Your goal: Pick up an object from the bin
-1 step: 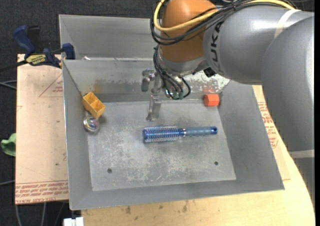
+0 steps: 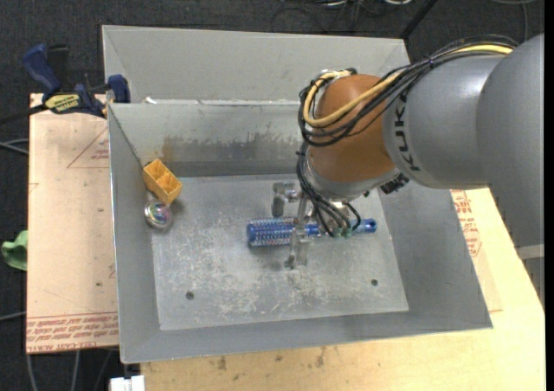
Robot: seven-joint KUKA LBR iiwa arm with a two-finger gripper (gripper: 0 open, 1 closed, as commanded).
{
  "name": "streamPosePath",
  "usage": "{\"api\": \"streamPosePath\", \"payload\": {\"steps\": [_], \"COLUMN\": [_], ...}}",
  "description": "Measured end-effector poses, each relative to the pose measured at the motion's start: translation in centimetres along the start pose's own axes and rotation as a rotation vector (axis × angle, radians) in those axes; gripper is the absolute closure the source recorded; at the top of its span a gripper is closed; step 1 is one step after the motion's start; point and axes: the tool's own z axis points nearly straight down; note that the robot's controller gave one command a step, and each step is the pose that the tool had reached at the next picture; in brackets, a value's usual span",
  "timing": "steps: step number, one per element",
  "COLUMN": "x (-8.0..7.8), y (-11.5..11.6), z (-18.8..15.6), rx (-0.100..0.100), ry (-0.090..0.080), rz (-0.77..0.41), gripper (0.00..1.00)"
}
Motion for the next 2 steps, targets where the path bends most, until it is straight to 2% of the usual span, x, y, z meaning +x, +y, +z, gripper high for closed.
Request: {"api": "streamPosePath", "payload": {"steps": [1,2], "x": [-0.5,1.0], "y": [0.3,1.6], "z": [-0.4,-10.9], "rx": [-0.003,-0.004], "ry": [-0.012,-0.021], "rz": [-0.003,0.03], "gripper": [1.0,1.0]}}
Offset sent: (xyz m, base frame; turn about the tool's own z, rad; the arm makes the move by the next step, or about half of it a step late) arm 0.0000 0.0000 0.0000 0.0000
